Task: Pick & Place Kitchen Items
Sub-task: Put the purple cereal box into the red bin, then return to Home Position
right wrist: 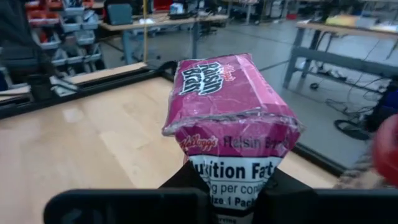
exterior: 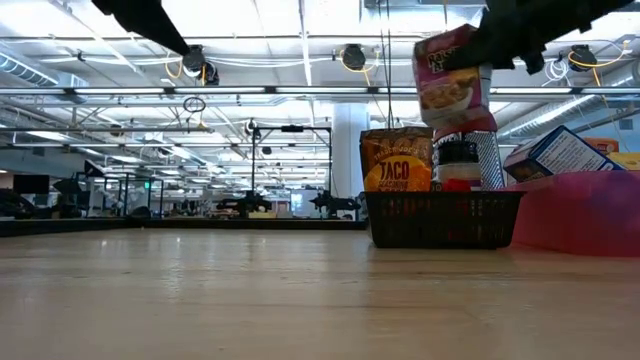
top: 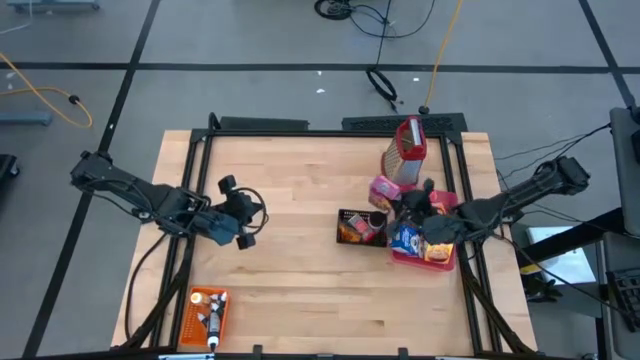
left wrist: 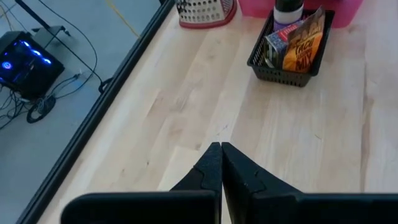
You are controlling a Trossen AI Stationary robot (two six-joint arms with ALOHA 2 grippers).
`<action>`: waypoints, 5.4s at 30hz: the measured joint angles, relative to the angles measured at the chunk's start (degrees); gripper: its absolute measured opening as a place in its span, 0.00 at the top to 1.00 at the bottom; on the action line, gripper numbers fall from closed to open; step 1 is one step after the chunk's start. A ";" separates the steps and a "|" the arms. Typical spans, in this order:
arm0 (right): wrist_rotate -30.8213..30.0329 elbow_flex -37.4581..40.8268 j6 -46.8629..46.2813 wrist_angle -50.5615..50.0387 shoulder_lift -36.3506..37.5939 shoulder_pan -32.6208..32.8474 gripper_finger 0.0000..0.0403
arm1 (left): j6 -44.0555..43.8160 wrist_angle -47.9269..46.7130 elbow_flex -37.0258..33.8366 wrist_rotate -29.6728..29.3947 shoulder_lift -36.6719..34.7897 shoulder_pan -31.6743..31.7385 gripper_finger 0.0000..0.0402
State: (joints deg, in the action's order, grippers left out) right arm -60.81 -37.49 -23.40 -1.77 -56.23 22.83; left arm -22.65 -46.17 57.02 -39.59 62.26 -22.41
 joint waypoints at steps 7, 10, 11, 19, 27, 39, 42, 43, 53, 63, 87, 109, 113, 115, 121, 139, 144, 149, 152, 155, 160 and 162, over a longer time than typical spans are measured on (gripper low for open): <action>-5.00 3.15 -2.13 -4.38 4.53 1.93 0.95 | 0.16 4.49 -2.36 -0.07 0.00 0.00 0.99; -5.34 3.79 -6.71 -10.63 5.72 2.17 0.95 | 1.62 6.52 -3.39 0.10 0.00 0.00 0.99; -5.16 3.94 -8.53 -12.99 5.95 2.17 0.95 | 1.78 6.79 -3.60 0.11 0.02 0.00 0.99; -3.48 4.58 -18.98 -23.86 6.87 2.17 0.95 | 1.70 7.02 -3.68 0.11 0.00 0.00 0.99; -1.89 4.58 -24.44 -31.18 6.87 3.06 0.95 | 1.58 7.04 -3.70 0.11 0.00 0.00 0.99; -1.76 4.58 -43.05 -48.46 6.85 7.39 0.95 | 1.09 7.04 -3.70 0.09 0.00 0.00 0.99; -0.14 4.58 -46.51 -52.07 6.85 8.39 0.95 | 1.11 7.04 -3.70 0.09 0.02 0.00 0.99; -0.14 4.58 -47.95 -53.23 6.85 8.72 0.95 | 1.11 7.04 -3.70 0.09 0.00 0.00 0.99; 1.11 6.21 -54.80 -56.19 6.85 9.60 0.93 | 1.07 7.06 -3.70 0.08 0.02 0.00 0.99; -1.19 12.28 -49.60 -43.76 6.89 9.55 0.80 | 2.74 9.79 -3.70 0.04 0.02 0.00 0.99; 2.22 12.52 -35.49 -34.70 10.27 9.51 0.44 | 2.68 10.08 -3.70 0.04 0.01 0.00 0.99; 2.44 12.50 -20.12 -28.78 19.96 9.40 0.34 | 2.71 10.45 -3.70 0.05 0.01 -0.01 0.99; 2.44 12.47 -14.70 -23.04 21.54 9.40 0.36 | 2.71 10.45 -3.70 0.04 0.00 0.00 0.99; 2.60 12.47 -12.73 -19.48 21.69 9.40 0.36 | 2.71 10.45 -3.70 0.04 0.02 0.00 0.99; 8.17 12.42 -14.25 -16.58 19.64 9.40 0.36 | 2.71 10.45 -3.70 0.04 0.00 -0.02 0.99; 9.57 13.37 -35.81 -38.01 17.57 9.42 0.36 | 3.03 10.43 -3.70 0.04 0.00 0.00 0.99; 11.76 13.50 -30.41 -31.59 18.44 9.40 0.36 | 2.99 10.45 -3.70 0.04 0.00 -0.02 0.99; 12.18 13.57 -22.30 -26.64 20.36 9.38 0.36 | 2.99 10.45 -3.70 0.00 0.00 0.00 0.99; 11.55 13.57 -20.40 -26.44 21.59 9.36 0.36 | 2.97 10.44 -3.70 -0.11 0.01 0.00 0.99; 11.47 13.57 -18.37 -26.37 22.91 9.36 0.36 | 2.97 10.43 -3.70 -2.14 0.00 0.00 0.99; 11.30 13.57 -13.32 -26.30 25.88 9.36 0.36 | 3.19 10.30 -3.70 -7.09 -0.84 0.00 0.99; 9.93 13.57 -10.83 -26.23 27.23 9.37 0.36 | 4.13 10.44 -3.84 -7.11 -1.28 0.00 0.99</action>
State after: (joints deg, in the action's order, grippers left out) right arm -50.88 -23.92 -34.23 -28.00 -29.00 32.20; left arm -18.52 -35.74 53.19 -46.71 60.98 -22.41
